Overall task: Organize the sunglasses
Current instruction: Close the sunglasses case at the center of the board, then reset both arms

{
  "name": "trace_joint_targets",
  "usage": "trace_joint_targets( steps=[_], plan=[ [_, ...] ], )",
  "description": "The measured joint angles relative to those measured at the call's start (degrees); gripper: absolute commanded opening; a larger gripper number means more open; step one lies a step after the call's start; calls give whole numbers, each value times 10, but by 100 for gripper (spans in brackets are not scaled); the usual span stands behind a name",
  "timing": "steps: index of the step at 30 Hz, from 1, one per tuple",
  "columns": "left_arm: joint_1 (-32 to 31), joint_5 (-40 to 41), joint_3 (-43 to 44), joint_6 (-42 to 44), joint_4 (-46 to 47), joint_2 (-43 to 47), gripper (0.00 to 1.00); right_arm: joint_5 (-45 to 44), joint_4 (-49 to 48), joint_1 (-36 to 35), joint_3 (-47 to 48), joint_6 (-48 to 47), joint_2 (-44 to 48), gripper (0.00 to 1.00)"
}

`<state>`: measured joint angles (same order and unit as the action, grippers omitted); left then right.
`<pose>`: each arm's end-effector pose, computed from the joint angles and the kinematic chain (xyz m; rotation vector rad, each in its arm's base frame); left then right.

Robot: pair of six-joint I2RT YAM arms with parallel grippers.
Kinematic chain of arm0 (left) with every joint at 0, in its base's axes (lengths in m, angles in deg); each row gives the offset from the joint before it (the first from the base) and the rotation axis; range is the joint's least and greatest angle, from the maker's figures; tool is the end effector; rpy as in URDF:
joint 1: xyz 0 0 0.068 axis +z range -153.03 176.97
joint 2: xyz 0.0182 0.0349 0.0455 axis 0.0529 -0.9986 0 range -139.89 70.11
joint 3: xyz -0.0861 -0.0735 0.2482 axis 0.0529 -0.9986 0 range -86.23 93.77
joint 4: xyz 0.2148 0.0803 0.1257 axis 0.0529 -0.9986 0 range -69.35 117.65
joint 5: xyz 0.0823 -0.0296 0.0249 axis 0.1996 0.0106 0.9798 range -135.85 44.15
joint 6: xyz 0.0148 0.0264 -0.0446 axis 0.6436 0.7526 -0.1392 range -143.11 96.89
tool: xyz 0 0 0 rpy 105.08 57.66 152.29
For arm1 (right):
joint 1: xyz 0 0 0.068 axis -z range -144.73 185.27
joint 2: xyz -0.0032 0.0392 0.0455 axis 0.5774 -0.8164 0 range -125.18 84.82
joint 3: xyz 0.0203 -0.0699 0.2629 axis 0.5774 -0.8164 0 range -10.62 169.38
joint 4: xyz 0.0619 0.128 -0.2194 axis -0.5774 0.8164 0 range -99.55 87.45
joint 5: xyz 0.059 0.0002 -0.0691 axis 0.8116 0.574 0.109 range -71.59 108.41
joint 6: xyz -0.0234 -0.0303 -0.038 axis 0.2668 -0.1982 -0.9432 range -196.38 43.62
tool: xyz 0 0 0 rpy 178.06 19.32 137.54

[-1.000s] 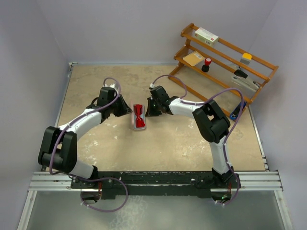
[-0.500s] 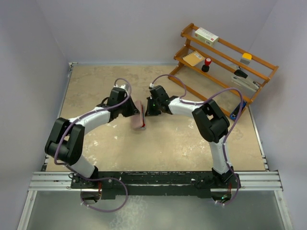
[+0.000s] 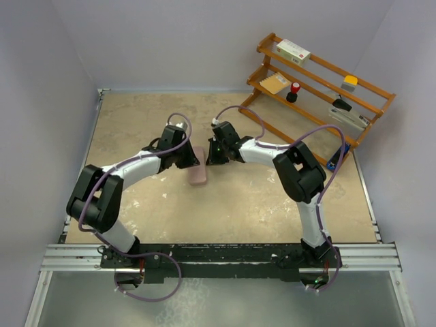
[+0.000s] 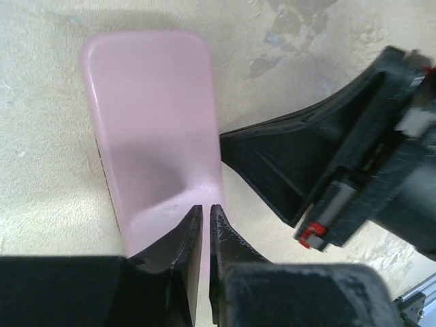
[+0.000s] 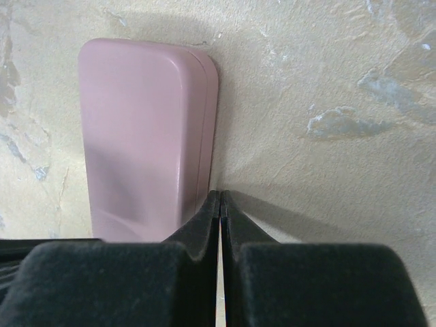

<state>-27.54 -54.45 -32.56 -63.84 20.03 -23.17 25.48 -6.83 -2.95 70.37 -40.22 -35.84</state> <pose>0.3038 -0.1443 0.1869 -0.2803 2.4894 -0.6872 0.3605 0.2894 0.1566 -0.1102 2.4384 0.7707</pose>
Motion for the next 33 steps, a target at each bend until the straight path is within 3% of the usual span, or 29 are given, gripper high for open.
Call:
trace_joint_targets(
  steps=[7,12,16,20,24,25,26,31,33],
  plan=[
    [0,20,49,30,-38,44,16,-47,42,0,-8,-24,27,16],
    [0,40,69,55,-56,64,24,-82,90,0,-9,-49,87,21],
    [0,57,69,61,-71,68,42,-94,112,0,-9,-65,139,41],
    [0,73,69,69,-82,69,48,-108,130,0,-9,-81,171,57],
    [0,89,69,74,-87,73,60,-117,148,0,-17,-98,188,62],
    [0,92,69,74,-88,74,69,-119,154,0,-19,-101,190,86],
    [0,96,69,74,-89,76,70,-120,159,0,-20,-103,191,97],
    [0,102,69,74,-88,78,77,-123,176,0,-40,-120,216,99],
    [0,103,69,74,-87,78,91,-124,180,0,-47,-123,231,99]
  ],
)
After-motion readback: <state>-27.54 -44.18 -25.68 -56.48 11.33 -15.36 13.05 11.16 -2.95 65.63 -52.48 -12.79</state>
